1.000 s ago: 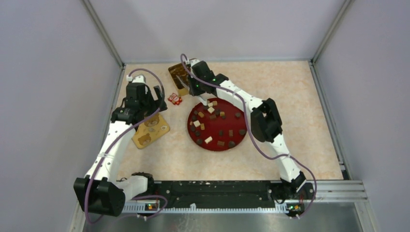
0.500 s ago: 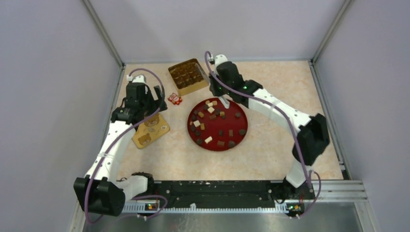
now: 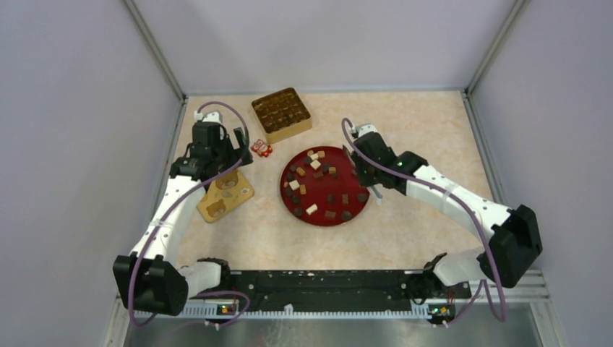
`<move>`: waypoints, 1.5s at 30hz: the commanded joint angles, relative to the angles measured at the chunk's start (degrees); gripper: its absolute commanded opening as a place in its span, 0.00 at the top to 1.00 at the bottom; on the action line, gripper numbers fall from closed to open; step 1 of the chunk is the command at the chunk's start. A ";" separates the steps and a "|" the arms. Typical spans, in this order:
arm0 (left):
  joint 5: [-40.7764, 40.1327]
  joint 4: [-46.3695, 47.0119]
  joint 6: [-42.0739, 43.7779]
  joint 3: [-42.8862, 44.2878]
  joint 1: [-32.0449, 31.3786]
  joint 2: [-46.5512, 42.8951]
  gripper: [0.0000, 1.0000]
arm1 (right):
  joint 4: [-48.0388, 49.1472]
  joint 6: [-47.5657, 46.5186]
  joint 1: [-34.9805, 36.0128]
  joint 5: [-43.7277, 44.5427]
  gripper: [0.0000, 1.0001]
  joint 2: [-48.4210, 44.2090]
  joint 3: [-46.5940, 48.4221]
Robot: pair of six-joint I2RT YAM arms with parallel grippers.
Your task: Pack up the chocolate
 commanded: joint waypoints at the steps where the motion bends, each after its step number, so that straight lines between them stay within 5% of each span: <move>1: 0.85 3.26 0.11 0.18 -0.03 0.33 0.01 | -3.79 3.95 -0.14 1.86 0.86 -4.99 -1.16; 15: 0.69 3.31 0.20 0.09 -0.07 0.54 0.01 | -7.16 3.76 -0.15 2.07 0.60 -5.31 -3.19; 45: 0.79 3.35 0.03 -0.53 -0.03 -0.04 0.01 | -2.66 1.98 -0.14 1.40 0.61 -0.91 -5.82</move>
